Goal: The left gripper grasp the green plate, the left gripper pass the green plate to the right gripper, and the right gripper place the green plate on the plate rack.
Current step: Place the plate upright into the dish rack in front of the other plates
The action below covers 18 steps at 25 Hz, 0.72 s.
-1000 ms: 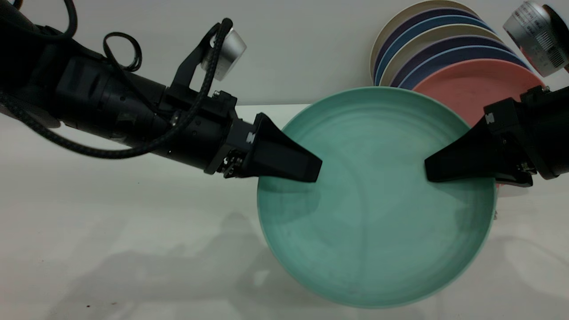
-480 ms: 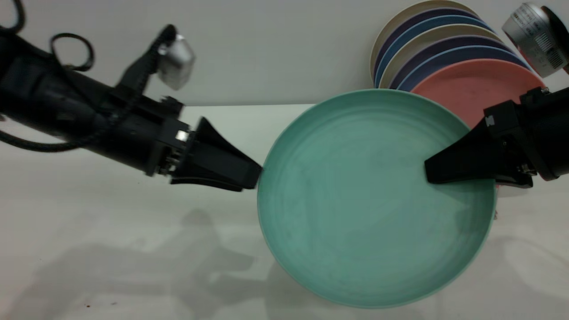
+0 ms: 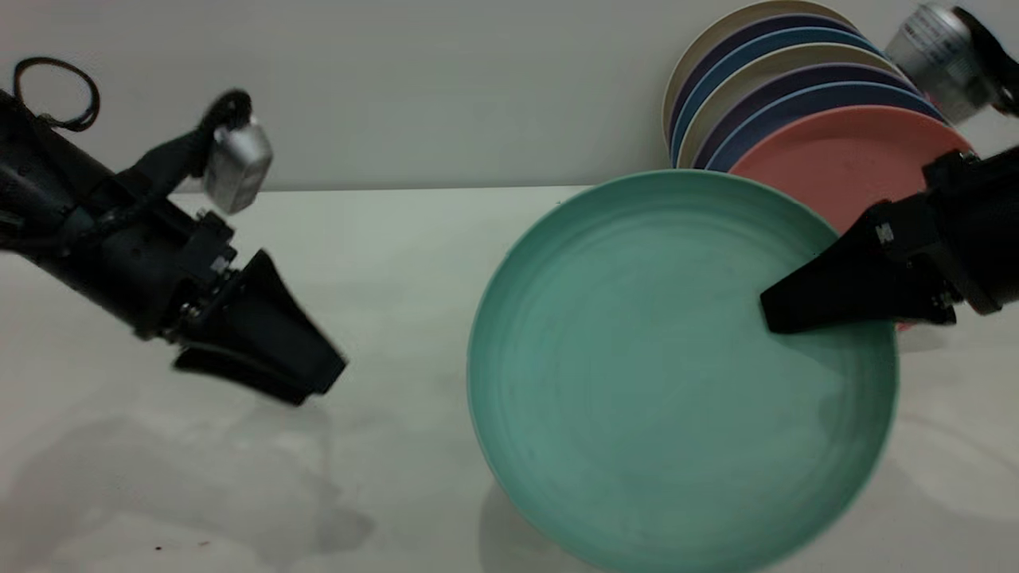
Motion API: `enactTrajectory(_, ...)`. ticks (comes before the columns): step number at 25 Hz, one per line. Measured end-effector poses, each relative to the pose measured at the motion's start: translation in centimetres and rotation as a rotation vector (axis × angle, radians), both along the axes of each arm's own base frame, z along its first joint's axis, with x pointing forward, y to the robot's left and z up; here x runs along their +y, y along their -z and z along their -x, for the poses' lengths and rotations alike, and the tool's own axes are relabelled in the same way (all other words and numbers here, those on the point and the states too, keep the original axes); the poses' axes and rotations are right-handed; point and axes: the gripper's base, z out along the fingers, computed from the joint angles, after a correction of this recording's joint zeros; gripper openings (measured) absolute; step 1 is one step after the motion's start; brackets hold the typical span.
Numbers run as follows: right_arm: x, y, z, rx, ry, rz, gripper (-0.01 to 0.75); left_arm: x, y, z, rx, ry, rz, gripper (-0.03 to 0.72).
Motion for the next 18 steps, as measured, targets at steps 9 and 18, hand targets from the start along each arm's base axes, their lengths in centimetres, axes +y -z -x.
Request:
enactTrajectory(9, -1.5, -6.8, -2.7, -0.281, -0.249, 0.365, 0.091, 2.3, -1.8, -3.5, 0.175, -0.264, -0.381, 0.590)
enactTrajectory(18, -3.5, -10.8, -4.5, -0.459, -0.481, 0.737, 0.091, 4.4, -3.3, -5.2, 0.163, -0.340, -0.639, 0.590)
